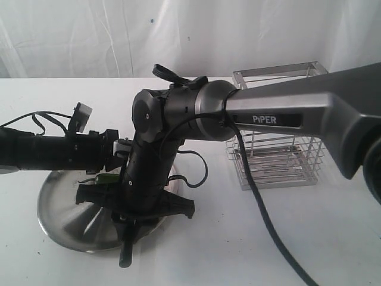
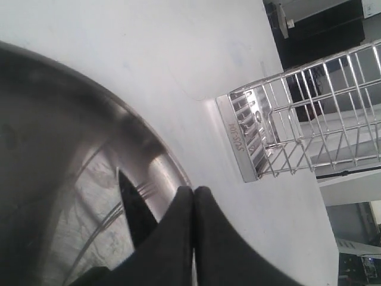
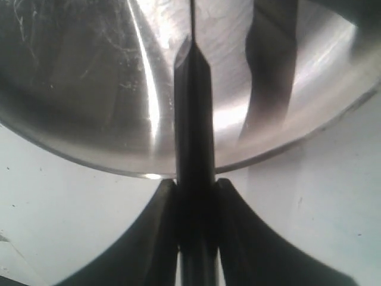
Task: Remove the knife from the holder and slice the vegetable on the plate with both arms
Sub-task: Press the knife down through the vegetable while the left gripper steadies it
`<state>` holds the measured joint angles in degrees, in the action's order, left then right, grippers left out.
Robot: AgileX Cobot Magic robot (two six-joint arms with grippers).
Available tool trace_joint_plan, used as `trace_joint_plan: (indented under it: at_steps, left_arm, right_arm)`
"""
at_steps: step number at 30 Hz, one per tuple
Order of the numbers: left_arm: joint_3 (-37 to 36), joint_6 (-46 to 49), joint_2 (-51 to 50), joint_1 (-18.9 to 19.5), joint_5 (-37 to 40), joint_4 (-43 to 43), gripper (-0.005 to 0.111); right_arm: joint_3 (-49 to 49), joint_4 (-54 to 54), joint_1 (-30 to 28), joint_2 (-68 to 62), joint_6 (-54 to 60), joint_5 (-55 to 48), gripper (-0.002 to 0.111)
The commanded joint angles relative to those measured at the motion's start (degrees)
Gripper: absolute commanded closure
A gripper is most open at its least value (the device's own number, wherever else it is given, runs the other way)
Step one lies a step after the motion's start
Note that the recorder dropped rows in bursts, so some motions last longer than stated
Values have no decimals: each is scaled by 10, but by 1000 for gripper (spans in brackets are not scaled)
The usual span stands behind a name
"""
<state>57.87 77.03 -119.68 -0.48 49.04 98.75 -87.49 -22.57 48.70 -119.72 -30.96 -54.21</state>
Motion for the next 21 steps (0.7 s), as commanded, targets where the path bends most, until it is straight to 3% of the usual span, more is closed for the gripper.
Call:
trace_joint_plan:
  at_steps: [1, 13, 21]
  left_arm:
    - [2, 2, -9, -3, -2, 12, 107]
    - [2, -26, -10, -3, -89, 11, 107]
    - [2, -65, -10, -3, -147, -58, 107]
  right_arm:
    - [-5, -1, 2, 2, -1, 4, 108]
    - [-5, -1, 2, 2, -1, 4, 108]
    - [-5, -1, 2, 2, -1, 3, 108]
